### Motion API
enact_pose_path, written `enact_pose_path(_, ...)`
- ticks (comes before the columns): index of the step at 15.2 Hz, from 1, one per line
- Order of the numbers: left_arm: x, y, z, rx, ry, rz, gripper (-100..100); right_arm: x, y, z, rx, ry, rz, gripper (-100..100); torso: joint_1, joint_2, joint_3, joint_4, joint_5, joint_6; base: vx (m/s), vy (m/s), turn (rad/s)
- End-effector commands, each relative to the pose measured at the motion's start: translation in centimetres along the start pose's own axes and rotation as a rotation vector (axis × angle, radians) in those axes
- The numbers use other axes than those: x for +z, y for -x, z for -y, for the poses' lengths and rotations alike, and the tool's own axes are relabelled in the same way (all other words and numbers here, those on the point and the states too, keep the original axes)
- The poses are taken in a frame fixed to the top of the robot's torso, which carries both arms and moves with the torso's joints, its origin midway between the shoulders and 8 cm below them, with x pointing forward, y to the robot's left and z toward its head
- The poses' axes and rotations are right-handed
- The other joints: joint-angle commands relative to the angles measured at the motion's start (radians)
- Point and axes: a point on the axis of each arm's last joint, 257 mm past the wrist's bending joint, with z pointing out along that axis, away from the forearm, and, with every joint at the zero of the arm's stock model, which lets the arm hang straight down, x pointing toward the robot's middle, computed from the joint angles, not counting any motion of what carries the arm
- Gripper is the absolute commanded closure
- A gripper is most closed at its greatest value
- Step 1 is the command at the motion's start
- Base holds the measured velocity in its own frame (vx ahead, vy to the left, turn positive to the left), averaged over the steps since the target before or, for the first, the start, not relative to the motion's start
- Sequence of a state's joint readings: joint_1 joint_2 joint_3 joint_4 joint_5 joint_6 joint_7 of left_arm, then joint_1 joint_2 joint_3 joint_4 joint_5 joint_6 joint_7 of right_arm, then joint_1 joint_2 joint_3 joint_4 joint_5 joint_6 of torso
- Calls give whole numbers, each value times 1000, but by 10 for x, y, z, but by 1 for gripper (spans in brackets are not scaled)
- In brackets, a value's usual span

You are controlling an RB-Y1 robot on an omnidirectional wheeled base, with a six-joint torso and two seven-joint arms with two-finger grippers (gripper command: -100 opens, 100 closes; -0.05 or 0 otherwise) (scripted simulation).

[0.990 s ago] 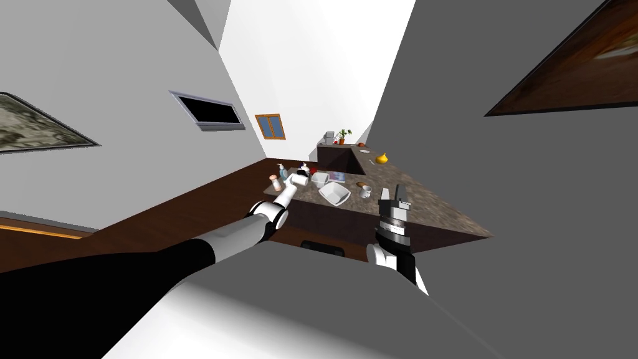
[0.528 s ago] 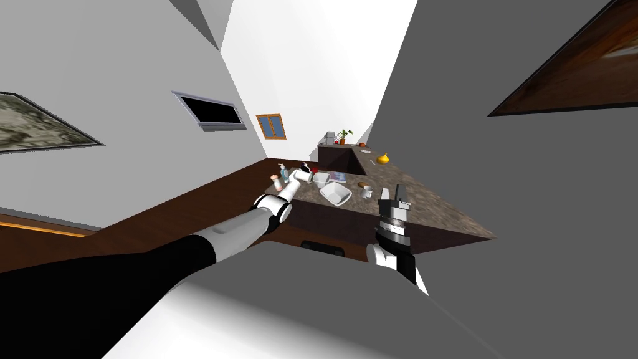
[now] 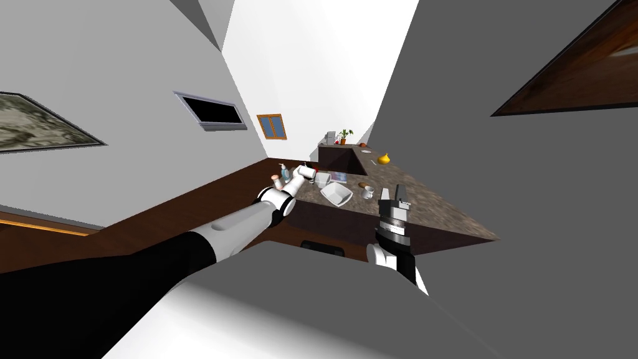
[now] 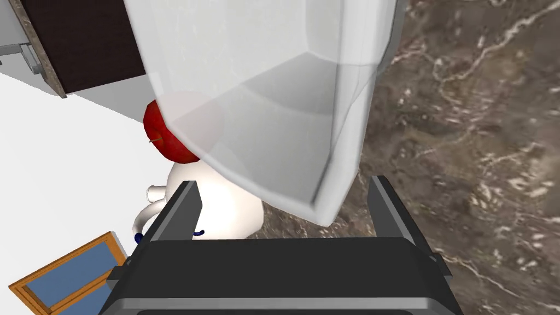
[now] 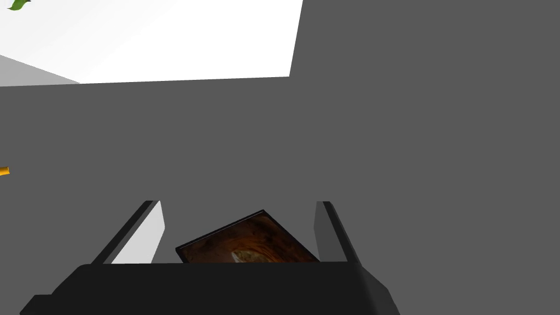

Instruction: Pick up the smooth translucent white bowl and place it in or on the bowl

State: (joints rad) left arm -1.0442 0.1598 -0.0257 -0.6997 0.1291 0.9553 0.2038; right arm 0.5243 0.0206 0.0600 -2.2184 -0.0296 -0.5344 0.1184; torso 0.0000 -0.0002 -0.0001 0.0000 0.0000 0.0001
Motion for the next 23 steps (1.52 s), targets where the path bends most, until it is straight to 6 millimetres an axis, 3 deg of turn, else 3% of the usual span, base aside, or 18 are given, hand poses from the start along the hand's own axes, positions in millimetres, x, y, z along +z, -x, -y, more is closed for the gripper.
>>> enact_pose_path(1,-2,-6,-4,2,45,3,-100,0,0,0,0,0,0,0,0,0,0,0,0,0,7,6,8)
enact_pose_path(16,-34,-65,-33,47,278,1,-100,0,0,0,0,0,0,0,-1,0,0,0,0,0,11,2,3)
enact_pose_path(17,-31,-58,-29,40,258,3,-100,0,0,0,0,0,0,0,-1,0,0,0,0,0,8,-1,-3)
enact_pose_path(20,-18,-53,-45,38,262,5,-100,0,0,0,0,0,0,0,-1,-2,-1,-1,0,0,46,-15,-21)
enact_pose_path(21,-21,-54,-42,39,263,4,-100,0,0,0,0,0,0,0,-1,-3,-2,-1,0,0,28,-13,-3)
enact_pose_path(22,-20,-54,-43,39,261,4,100,0,0,0,0,0,0,0,-1,-2,-2,-1,0,0,10,-5,2)
enact_pose_path(23,-20,-54,-43,39,261,4,100,0,0,0,0,0,0,0,-1,-2,-1,-1,0,0,0,0,0)
